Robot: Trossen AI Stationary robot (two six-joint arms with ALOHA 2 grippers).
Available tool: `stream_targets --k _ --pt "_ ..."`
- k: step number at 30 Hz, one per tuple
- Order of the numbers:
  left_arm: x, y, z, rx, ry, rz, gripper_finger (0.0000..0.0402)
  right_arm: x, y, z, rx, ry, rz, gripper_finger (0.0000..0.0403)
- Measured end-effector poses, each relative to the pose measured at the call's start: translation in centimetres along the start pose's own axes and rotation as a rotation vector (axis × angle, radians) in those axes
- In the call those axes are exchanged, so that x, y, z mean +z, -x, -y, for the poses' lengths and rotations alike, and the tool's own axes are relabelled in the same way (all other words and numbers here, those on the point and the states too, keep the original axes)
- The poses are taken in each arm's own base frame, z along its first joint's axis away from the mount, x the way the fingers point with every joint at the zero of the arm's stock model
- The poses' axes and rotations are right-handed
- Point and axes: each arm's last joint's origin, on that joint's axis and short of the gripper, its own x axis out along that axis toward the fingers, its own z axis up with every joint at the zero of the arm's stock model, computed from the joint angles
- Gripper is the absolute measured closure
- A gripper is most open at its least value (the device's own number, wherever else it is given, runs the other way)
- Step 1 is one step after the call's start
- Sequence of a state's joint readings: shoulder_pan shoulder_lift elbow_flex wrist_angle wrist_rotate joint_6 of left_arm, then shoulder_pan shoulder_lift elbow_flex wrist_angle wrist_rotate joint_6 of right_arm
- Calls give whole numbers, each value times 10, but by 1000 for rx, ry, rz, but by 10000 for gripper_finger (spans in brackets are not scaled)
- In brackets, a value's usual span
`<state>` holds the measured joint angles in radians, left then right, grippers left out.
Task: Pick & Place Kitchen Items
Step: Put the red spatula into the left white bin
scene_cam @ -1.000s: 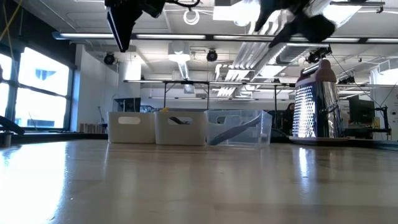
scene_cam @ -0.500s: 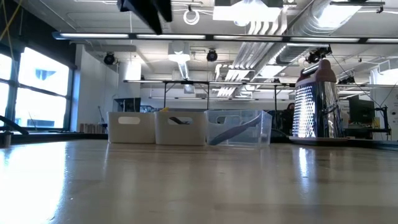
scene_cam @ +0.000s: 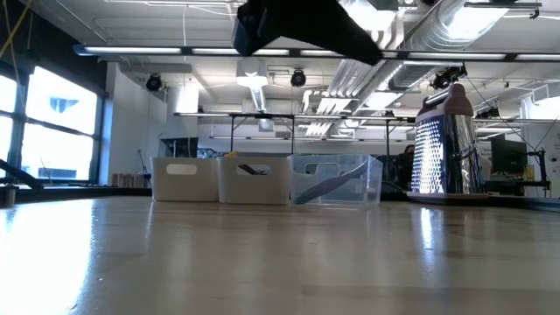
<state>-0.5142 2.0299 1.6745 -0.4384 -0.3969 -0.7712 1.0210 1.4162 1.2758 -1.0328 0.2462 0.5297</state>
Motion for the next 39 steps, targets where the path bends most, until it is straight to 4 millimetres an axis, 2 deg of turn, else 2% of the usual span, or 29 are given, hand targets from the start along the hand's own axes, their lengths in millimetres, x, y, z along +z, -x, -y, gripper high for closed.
stream_targets --k 4,7,12,15,18,24,30,39 --pt "-20 -17 14 -32 -15 14 194 2 -14 -9 -43 30 -3 170" --pt "-40 -31 17 9 -49 12 194 4 -25 -14 -38 66 -18 170" --pt "-59 -50 23 13 2 40 194 9 -52 -25 -26 230 -56 170" --pt "-64 -58 24 5 32 53 194 12 -71 -30 21 351 -89 170" --pt "-64 -58 24 13 33 64 194 18 -82 -26 97 422 -118 170" --pt "-61 -58 22 75 10 134 194 29 -90 -7 129 413 -118 170" --pt "-63 -58 23 30 0 73 194 40 -99 3 121 379 -70 170" --pt "-62 -52 23 31 -32 48 194 50 -151 13 94 399 -81 170"
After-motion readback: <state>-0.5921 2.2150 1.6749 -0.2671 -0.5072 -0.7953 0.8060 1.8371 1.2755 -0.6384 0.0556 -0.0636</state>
